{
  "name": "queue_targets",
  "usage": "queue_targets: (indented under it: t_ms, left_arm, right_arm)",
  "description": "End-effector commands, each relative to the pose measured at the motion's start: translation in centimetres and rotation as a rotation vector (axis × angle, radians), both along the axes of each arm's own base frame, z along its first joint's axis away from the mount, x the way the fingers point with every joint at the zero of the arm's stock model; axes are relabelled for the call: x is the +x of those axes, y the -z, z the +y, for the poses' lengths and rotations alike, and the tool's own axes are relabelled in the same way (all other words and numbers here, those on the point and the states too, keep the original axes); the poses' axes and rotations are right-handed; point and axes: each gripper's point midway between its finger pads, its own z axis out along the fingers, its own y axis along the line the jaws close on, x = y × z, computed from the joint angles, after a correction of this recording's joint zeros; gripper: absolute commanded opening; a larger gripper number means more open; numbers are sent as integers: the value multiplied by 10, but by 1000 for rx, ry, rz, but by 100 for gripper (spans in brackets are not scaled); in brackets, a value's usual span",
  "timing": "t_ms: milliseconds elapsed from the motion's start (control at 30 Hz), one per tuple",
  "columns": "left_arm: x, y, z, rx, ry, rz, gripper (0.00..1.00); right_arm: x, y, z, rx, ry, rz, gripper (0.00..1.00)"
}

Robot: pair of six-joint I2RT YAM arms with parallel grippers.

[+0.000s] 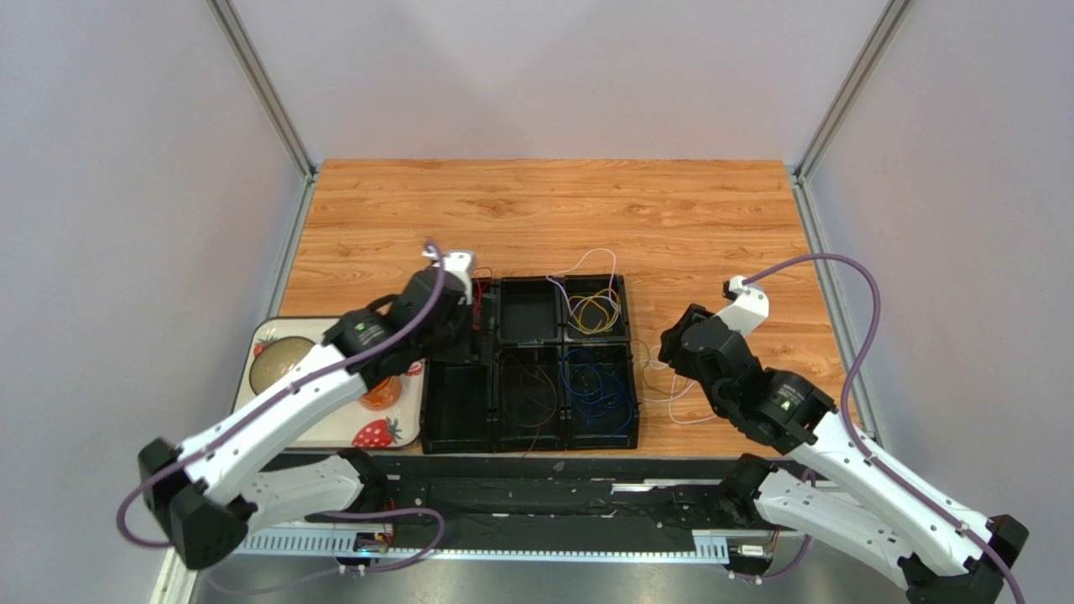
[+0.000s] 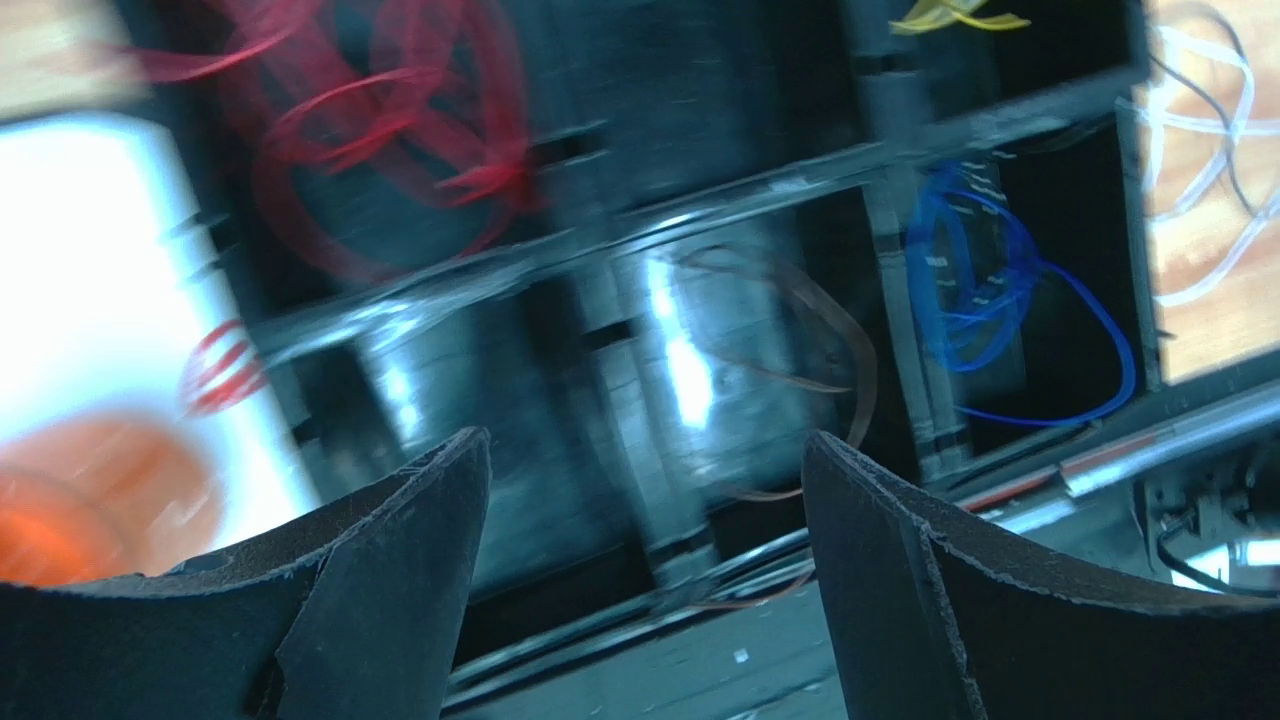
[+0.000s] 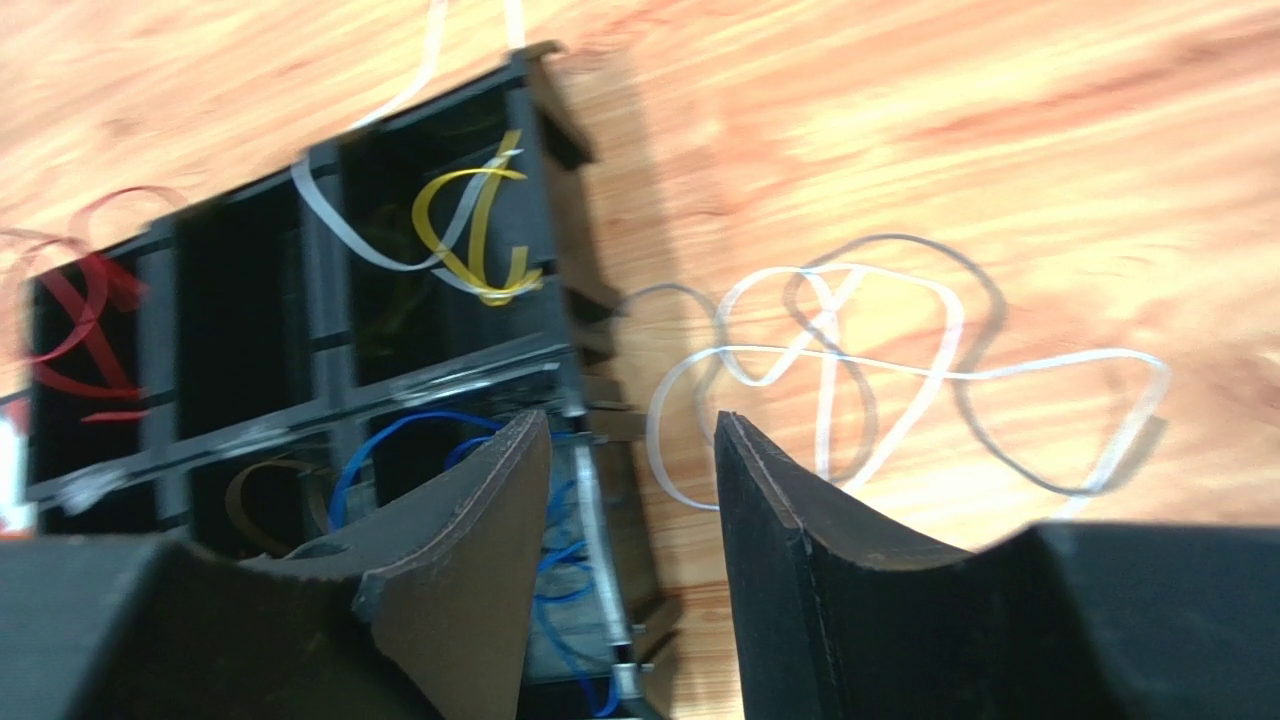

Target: Untangle the cables

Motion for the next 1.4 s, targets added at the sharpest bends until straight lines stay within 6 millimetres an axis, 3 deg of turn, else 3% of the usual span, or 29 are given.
queue_targets:
  t_ms: [0, 167, 200, 267, 333, 367, 433, 467, 500, 567, 667, 833, 1033, 1067, 1133, 1367]
  left_arm:
    - [20, -27, -76, -60, 89, -74, 83]
    - [11, -30, -148, -89, 246, -87, 82]
    - [11, -20, -160, -77, 267, -71, 82]
    - [5, -23, -187, -112, 326, -75, 79]
    - [0, -8, -211, -109, 379, -43, 77]
    - [1, -14, -222, -126, 393, -50, 77]
    - [-3, 1, -242, -114, 434, -20, 77]
    - [-2, -7, -252, -134, 445, -27, 76]
    - [-1, 6, -260, -119, 457, -6, 76]
    - [-1, 3, -276, -142, 481, -3, 76]
    - [0, 22, -298, -133, 508, 34, 75]
    - [1, 37, -326, -131, 546, 56, 73]
    - [10, 55, -356, -123, 565, 67, 70]
    - [11, 65, -358, -111, 564, 76, 69]
    - [15, 64, -364, -112, 558, 63, 68]
    - [19, 94, -368, -78, 521, 105, 64]
  right_arm:
    - [3, -15, -28, -48, 139, -36, 49]
    - [2, -8, -50, -89, 233, -17, 49]
    - [1, -7, -55, -99, 249, -9, 50]
    - [3, -8, -67, -113, 301, -15, 50]
    - [3, -9, -81, -132, 358, -7, 50]
    - [4, -12, -86, -132, 381, -8, 51]
    - [4, -11, -102, -131, 446, 12, 52]
    - [4, -9, -103, -117, 449, 30, 53]
    - [5, -7, -106, -108, 461, 39, 54]
    - [6, -2, -114, -90, 492, 68, 54]
    - [6, 11, -122, -66, 526, 118, 54]
    - [6, 40, -131, 4, 549, 210, 54]
    - [7, 55, -132, 15, 541, 253, 54]
    - [9, 54, -132, 19, 538, 250, 53]
    - [8, 56, -132, 20, 536, 252, 53]
    - [9, 57, -135, 19, 540, 248, 53]
